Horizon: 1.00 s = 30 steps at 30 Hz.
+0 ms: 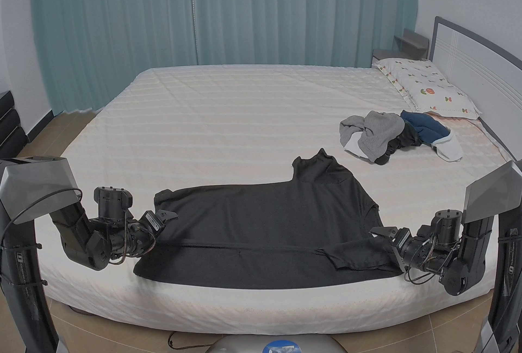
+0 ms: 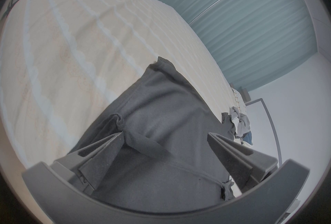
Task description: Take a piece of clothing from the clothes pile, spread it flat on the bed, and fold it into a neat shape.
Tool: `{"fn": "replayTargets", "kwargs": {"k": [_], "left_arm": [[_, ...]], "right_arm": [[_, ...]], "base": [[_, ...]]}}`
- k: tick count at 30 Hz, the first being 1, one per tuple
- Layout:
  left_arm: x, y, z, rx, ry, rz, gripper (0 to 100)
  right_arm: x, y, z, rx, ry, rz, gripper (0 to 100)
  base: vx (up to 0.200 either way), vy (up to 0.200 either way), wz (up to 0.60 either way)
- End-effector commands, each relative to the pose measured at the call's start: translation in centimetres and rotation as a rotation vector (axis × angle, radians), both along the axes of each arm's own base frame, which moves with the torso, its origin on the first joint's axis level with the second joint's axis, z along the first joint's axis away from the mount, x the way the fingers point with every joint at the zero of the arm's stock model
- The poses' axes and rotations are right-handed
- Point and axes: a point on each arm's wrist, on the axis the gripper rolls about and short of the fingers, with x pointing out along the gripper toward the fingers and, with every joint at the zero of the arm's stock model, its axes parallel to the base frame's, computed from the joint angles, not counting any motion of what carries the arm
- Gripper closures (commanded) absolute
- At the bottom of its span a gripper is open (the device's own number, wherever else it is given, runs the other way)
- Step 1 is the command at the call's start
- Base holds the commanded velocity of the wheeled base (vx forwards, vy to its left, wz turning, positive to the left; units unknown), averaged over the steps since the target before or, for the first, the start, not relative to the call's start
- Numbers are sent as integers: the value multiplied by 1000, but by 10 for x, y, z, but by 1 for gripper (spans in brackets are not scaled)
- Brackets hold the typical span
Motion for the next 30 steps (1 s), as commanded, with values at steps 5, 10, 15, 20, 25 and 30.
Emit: {"fn": "replayTargets", "kwargs": {"k": [5, 10, 15, 20, 25, 30], "left_arm": [[11, -2, -10, 30, -13, 50, 0], [17, -5, -15, 37, -69, 119, 0], [16, -5, -14, 20, -98, 139, 0], [12, 1, -3, -75, -90, 163, 0], [-17, 25, 13, -171, -59, 105, 0], [-39, 30, 14, -204, -17, 74, 0]], "right_arm": [[-1, 1, -1, -4, 2, 3, 0], [-2, 5, -4, -9, 9, 14, 0], [-3, 5, -3, -12, 8, 15, 0], [-3, 5, -4, -14, 10, 16, 0], [-3, 5, -4, -18, 8, 25, 0], [-4, 5, -7, -36, 9, 37, 0]], "base": [[0, 0, 0], [0, 0, 0], [0, 0, 0], [0, 0, 0], [0, 0, 0], [0, 0, 0]]}}
